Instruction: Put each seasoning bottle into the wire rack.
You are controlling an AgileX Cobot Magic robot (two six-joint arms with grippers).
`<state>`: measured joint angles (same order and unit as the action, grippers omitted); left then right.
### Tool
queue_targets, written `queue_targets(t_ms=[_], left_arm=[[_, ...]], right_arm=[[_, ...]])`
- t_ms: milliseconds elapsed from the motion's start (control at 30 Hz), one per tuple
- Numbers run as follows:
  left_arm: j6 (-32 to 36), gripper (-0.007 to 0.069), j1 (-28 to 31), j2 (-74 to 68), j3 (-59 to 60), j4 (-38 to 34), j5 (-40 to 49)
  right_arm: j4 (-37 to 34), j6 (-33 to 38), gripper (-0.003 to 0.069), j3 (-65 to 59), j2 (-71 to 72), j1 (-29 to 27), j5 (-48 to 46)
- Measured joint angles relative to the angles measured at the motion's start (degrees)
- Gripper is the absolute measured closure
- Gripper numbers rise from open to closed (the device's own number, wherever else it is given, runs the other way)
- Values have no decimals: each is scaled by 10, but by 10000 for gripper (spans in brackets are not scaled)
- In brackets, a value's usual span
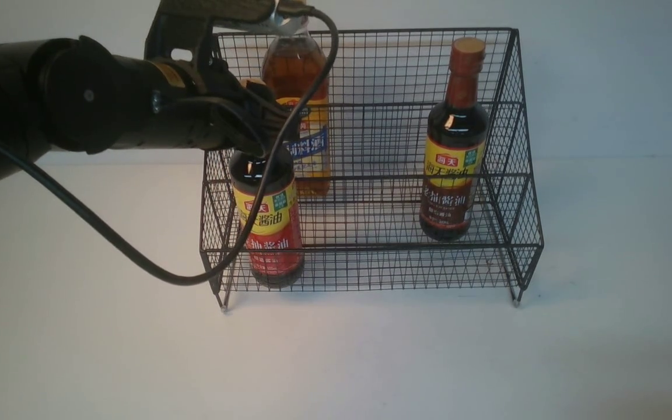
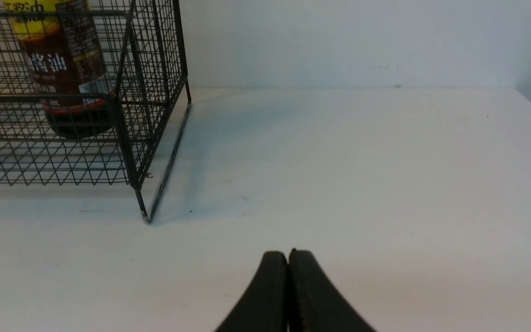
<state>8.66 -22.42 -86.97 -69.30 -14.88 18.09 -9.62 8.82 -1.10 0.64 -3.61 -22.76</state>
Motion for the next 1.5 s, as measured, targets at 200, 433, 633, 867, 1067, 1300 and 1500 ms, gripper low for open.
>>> queue_targets(t_ms=[200,433,633,867,1067,1300,1500], left_arm=[[-2,262,0,2,-4,-25,-6],[-1,167,0,25,-5,-26,-20],[10,169,0,87,-5,-6,-22],[16,379,0,235,-5,20,32],[19,613,0,359,-6,36,135],[20,629,0,450,-6,57,232],[21,629,0,498,-8,57,245]], right_arm=[[0,0,673,0,0,0,0],[0,0,673,0,0,0,0],[0,0,673,0,0,0,0],[0,0,673,0,0,0,0],[0,0,673,0,0,0,0],[0,0,673,0,0,0,0],[0,0,673,0,0,0,0]])
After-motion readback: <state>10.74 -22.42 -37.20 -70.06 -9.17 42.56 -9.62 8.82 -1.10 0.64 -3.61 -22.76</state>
